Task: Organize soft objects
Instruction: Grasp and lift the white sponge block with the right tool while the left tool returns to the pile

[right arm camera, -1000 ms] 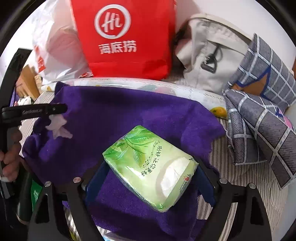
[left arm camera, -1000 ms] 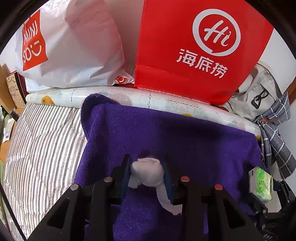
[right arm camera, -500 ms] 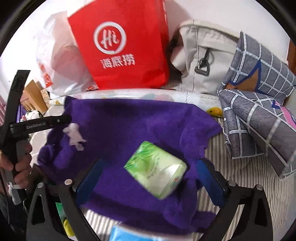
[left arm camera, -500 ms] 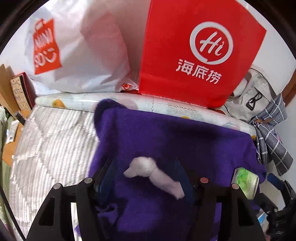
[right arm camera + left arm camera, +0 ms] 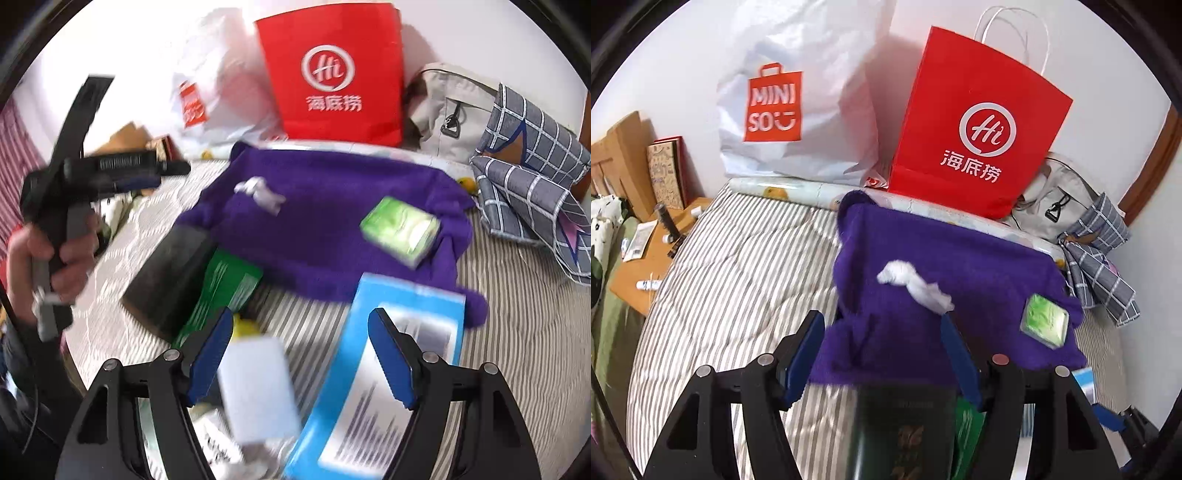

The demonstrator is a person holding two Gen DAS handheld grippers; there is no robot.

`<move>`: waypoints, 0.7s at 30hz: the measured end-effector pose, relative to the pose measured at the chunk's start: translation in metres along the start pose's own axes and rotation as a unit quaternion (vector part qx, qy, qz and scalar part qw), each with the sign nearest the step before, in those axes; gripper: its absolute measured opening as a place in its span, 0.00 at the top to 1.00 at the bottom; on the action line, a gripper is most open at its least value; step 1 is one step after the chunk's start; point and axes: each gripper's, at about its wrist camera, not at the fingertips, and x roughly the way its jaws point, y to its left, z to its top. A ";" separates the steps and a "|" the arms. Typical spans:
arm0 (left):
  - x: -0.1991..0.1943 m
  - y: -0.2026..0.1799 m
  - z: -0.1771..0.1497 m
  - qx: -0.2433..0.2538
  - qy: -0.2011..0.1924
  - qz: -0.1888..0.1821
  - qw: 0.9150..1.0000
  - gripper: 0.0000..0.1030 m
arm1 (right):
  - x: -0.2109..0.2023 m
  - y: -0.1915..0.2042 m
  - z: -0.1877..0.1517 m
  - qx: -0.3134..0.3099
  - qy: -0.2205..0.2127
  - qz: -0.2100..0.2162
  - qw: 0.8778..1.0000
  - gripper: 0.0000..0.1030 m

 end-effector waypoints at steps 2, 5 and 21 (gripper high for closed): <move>-0.011 0.007 -0.012 -0.006 -0.001 0.002 1.000 0.38 | -0.001 0.011 -0.011 -0.008 0.008 0.004 1.000 0.27; -0.024 0.018 -0.029 -0.013 -0.003 0.002 1.000 0.38 | 0.001 0.030 -0.025 -0.027 0.021 0.005 0.999 0.27; -0.057 0.058 -0.094 -0.033 0.002 0.015 0.999 0.37 | 0.026 0.057 -0.049 -0.087 0.040 -0.090 0.991 0.50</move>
